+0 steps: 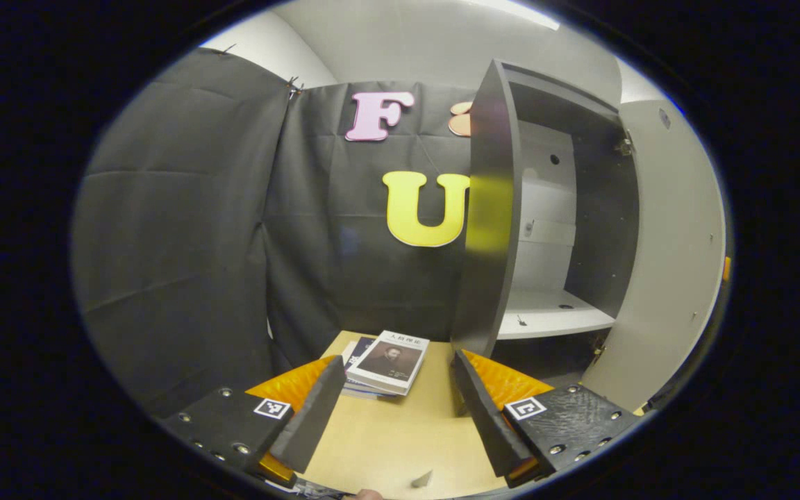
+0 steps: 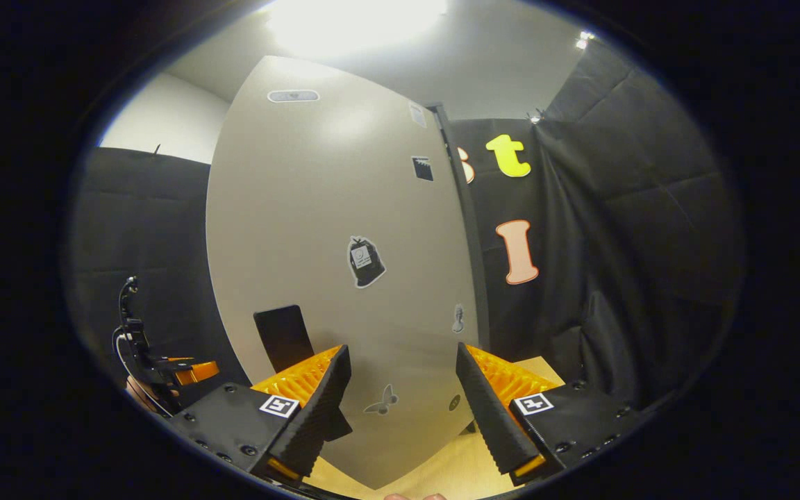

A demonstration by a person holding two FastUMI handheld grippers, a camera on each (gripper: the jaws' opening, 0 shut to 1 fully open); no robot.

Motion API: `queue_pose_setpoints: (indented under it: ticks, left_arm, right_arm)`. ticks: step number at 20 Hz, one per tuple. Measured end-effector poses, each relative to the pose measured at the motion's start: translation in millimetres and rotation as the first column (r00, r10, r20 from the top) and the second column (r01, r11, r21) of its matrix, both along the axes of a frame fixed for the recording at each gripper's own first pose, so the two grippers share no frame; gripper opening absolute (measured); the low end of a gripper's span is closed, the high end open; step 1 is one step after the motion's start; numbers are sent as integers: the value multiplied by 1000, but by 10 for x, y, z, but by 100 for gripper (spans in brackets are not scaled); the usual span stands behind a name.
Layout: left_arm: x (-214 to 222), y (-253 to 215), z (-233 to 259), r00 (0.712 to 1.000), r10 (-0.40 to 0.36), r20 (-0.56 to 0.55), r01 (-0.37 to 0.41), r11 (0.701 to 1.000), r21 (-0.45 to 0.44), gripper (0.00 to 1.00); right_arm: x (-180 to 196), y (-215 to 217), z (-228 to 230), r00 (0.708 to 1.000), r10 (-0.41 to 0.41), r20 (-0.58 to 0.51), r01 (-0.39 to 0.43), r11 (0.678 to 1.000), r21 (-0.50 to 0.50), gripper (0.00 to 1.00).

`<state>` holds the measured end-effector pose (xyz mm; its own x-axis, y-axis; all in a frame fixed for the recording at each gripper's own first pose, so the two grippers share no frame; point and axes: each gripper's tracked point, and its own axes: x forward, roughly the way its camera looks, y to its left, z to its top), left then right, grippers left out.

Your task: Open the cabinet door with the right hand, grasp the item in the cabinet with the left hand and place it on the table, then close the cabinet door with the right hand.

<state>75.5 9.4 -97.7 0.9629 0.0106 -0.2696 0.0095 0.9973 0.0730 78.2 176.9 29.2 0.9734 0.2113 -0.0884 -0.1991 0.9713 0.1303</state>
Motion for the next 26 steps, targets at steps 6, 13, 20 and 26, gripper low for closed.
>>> queue_pose_setpoints:
  ticks: [6, 13, 20, 26]
  left_arm:
    - [134, 234, -47, 1000, -12, 6, 11, 1000, 29, 98]
    - [73, 20, 12, 997, -60, 43, 60, 998, -4, 94]
    - [-136, -608, 479, 984, -84, 159, 88, 996, -19, 94]
    - [-365, -1241, 751, 978, -95, 186, 97, 995, 2, 94]
  right_arm:
    - [406, 542, -139, 998, 59, -23, -59, 998, -2, 97]
    - [574, 315, -219, 998, -12, -54, 15, 999, 45, 98]
    - [599, -412, -3, 997, -78, -24, 79, 997, 23, 98]
    - [553, -1101, 298, 980, -186, 66, 187, 982, 1, 98]
